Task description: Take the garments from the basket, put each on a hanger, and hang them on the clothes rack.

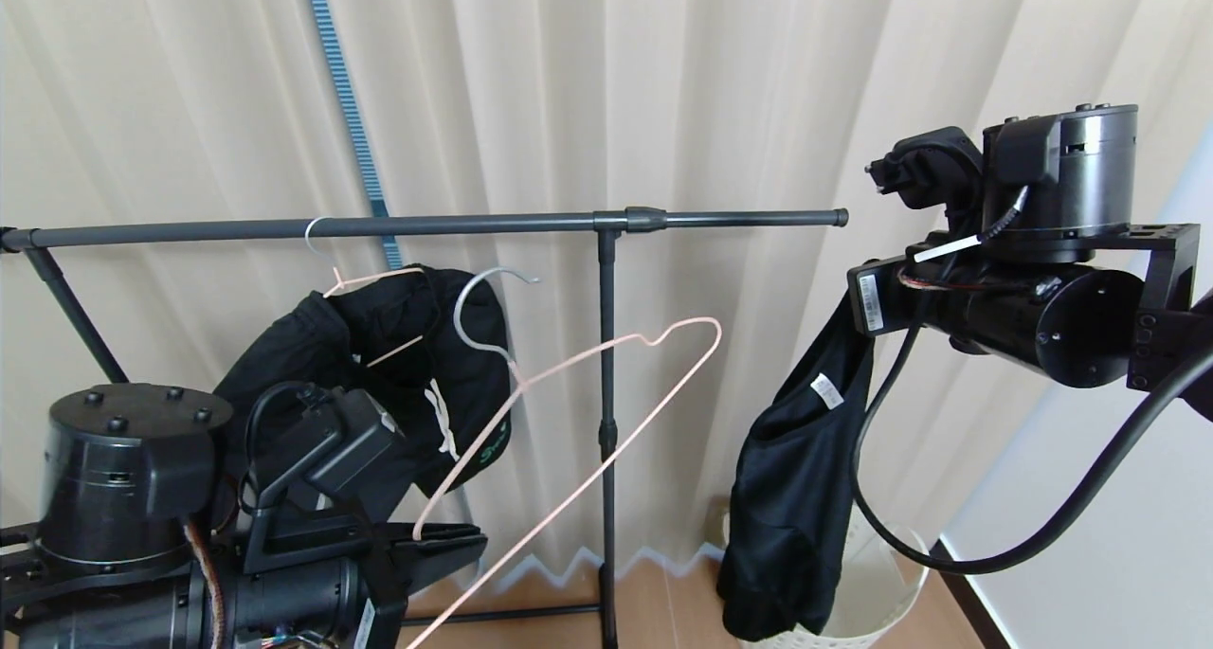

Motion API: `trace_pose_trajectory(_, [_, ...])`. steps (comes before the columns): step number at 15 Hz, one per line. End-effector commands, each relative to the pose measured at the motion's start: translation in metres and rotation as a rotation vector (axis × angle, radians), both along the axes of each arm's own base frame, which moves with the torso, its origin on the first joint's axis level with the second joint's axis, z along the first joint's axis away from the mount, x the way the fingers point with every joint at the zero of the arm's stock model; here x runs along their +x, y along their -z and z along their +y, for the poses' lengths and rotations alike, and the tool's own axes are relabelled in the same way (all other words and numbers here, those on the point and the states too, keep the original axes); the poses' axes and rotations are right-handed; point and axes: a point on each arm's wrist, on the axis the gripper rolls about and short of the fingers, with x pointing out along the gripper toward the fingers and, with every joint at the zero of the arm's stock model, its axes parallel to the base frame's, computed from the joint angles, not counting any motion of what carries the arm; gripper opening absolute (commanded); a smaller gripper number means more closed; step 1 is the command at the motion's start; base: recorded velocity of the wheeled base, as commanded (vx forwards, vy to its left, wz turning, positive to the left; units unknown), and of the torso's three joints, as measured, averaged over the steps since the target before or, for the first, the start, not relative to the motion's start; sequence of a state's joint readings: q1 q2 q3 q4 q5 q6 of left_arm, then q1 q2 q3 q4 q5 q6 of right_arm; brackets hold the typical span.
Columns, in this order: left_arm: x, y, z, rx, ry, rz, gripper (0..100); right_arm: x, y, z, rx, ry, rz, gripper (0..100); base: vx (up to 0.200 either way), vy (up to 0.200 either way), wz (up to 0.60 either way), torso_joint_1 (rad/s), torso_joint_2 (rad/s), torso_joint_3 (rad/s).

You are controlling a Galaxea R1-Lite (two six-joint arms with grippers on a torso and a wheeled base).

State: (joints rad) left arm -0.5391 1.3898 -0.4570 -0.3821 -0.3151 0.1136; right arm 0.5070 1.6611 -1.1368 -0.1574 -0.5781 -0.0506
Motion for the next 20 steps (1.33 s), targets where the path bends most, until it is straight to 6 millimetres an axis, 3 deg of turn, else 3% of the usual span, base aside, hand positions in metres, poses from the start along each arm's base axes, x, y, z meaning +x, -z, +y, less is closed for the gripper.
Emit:
trace_pose_trajectory(1, [0.002,0.007,-0.003,0.014,0.010,0.029,0,0.003,0.001,0.001,-0.004,0.002,0.003,0,0.000,0.000,0.00,0.000,0.00,0.000])
trace_pose_trajectory(4, [-0.006,0.011,-0.010,0.014,0.064,0.034,0,0.003,0.003,0.001,-0.007,0.002,0.007,0,0.000,0.000,0.00,0.000,0.00,0.000])
trace_pose_trajectory(11, [-0.012,0.018,-0.017,-0.013,0.112,-0.001,0,0.019,0.026,0.013,-0.019,-0.008,0.030,0,0.000,0.000,0.00,0.000,0.00,0.000])
trace_pose_trajectory(20, [-0.013,0.019,-0.024,-0.040,0.125,-0.007,0,0.005,0.032,0.031,-0.025,-0.074,0.043,0,0.000,0.000,0.00,0.000,0.00,0.000])
